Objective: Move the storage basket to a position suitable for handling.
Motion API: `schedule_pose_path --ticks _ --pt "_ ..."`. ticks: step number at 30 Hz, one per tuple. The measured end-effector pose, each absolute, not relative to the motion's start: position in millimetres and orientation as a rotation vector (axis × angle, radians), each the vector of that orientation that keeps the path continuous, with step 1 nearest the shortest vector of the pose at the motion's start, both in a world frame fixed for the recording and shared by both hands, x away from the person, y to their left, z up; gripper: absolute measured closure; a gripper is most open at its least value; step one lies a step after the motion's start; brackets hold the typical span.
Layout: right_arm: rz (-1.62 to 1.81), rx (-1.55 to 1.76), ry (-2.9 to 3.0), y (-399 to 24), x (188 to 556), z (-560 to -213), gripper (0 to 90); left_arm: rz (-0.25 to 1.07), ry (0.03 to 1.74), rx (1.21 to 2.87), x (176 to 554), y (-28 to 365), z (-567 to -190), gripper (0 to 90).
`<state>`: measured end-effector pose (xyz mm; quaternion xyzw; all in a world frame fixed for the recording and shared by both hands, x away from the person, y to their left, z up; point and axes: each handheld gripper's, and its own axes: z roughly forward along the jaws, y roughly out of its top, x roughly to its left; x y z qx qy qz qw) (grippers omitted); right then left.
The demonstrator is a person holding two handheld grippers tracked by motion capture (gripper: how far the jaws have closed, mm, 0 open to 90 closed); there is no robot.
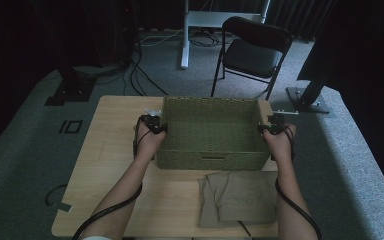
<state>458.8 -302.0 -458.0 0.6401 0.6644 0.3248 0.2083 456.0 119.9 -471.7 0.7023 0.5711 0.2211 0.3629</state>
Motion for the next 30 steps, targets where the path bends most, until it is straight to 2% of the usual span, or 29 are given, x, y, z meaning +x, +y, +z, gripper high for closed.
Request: schedule_pose_path --ticks 2,5,9,11,12,16,18,20,26,30 --pt "0.906 1.783 1.845 -302.7 459.0 -457.8 69.8 0.563 1.454 1.817 456.2 120.5 -471.6 72.2" --pt "0.930 1.776 1.846 -303.5 460.0 -458.1 61.4 0.583 1.417 1.861 455.8 118.8 -470.4 63.9" --pt "0.981 1.703 1.868 -302.7 460.9 -458.9 46.7 0.557 1.377 1.887 456.8 118.3 -468.0 48.3" --pt "1.029 1.651 1.878 -302.8 462.3 -459.2 35.9 0.561 1.357 1.891 457.3 116.9 -465.8 42.1" --pt "1.041 1.649 1.878 -303.1 462.5 -458.5 35.0 0.557 1.347 1.890 457.6 116.1 -464.6 38.9" --pt "1.084 1.601 1.871 -303.1 463.2 -458.5 21.8 0.566 1.290 1.909 458.9 115.4 -462.0 27.2" --pt "1.107 1.585 1.856 -303.9 462.8 -458.0 17.4 0.570 1.251 1.913 459.8 115.3 -461.3 24.4" --pt "1.118 1.574 1.852 -304.8 462.0 -457.2 14.2 0.563 1.243 1.917 459.8 116.4 -459.4 19.4" --pt "1.096 1.526 1.892 -305.4 458.8 -453.4 13.0 0.497 1.215 1.902 460.0 123.5 -454.1 18.8" --pt "1.073 1.507 1.899 -304.8 457.0 -451.0 13.2 0.505 1.223 1.886 459.4 128.5 -451.1 18.8"
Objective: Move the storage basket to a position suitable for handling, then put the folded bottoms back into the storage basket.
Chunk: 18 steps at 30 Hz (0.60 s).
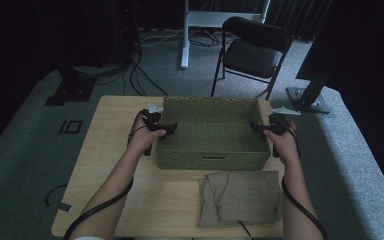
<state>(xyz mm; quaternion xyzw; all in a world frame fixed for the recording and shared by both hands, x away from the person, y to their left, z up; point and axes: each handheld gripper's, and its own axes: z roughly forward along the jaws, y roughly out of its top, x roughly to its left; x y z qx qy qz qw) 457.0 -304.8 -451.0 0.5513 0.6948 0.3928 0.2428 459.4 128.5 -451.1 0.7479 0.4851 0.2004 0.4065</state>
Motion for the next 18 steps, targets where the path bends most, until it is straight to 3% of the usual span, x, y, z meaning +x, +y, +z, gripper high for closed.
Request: schedule_pose_path --ticks 18 --pt "1.106 1.407 1.904 -305.9 441.6 -430.9 13.5 0.530 1.149 1.854 438.1 139.4 -420.3 18.8"
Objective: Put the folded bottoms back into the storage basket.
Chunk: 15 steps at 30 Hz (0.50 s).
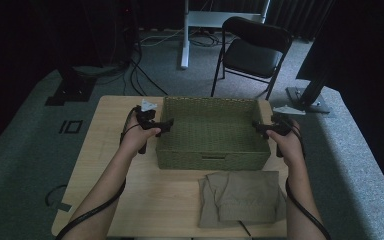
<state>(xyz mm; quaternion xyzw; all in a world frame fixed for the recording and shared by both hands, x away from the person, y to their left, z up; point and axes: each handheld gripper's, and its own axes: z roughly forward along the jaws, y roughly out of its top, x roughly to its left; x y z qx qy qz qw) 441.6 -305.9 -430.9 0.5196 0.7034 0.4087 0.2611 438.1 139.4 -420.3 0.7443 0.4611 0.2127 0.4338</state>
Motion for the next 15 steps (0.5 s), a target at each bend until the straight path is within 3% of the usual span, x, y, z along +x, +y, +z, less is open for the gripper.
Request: schedule_pose_path --ticks 15 --pt "1.157 1.339 1.924 -303.7 413.8 -425.0 13.8 0.521 1.066 1.847 405.3 137.9 -410.2 18.7"
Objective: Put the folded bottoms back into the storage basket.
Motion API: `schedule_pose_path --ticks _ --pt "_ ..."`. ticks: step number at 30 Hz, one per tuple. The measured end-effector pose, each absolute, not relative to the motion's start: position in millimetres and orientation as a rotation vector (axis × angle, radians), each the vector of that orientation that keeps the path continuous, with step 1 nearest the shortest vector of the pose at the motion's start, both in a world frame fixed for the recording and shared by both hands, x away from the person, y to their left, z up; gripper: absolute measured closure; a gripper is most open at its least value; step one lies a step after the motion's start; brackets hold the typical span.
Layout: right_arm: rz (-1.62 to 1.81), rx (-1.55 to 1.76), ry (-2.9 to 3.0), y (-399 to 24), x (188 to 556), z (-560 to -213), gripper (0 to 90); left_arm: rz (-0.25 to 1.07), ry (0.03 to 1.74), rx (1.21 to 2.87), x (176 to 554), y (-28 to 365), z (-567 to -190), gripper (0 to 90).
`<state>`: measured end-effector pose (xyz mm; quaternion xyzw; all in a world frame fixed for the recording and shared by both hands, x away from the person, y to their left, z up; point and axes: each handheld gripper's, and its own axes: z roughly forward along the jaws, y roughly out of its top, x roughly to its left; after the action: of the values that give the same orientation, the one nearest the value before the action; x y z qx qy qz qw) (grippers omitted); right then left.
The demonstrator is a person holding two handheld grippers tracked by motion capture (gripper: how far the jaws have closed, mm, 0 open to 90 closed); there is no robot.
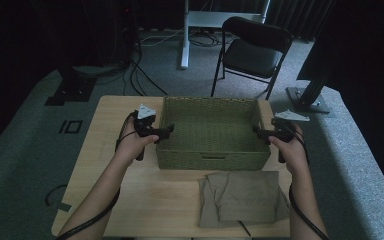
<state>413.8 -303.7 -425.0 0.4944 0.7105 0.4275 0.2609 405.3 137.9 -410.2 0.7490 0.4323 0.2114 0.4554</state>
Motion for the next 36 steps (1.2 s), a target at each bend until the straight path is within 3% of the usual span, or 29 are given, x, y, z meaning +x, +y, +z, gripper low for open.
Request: schedule_pose_path --ticks 17,25,36 --pt "1.205 1.313 1.923 -305.6 384.0 -427.2 13.8 0.447 0.949 1.850 370.1 114.5 -417.8 18.7" --pt "1.238 1.314 1.921 -306.5 366.6 -431.6 13.8 0.347 0.925 1.835 356.0 102.2 -431.2 18.7" --pt "1.265 1.303 1.896 -307.4 343.6 -437.4 13.8 0.385 0.869 1.851 337.8 90.8 -436.3 18.7"
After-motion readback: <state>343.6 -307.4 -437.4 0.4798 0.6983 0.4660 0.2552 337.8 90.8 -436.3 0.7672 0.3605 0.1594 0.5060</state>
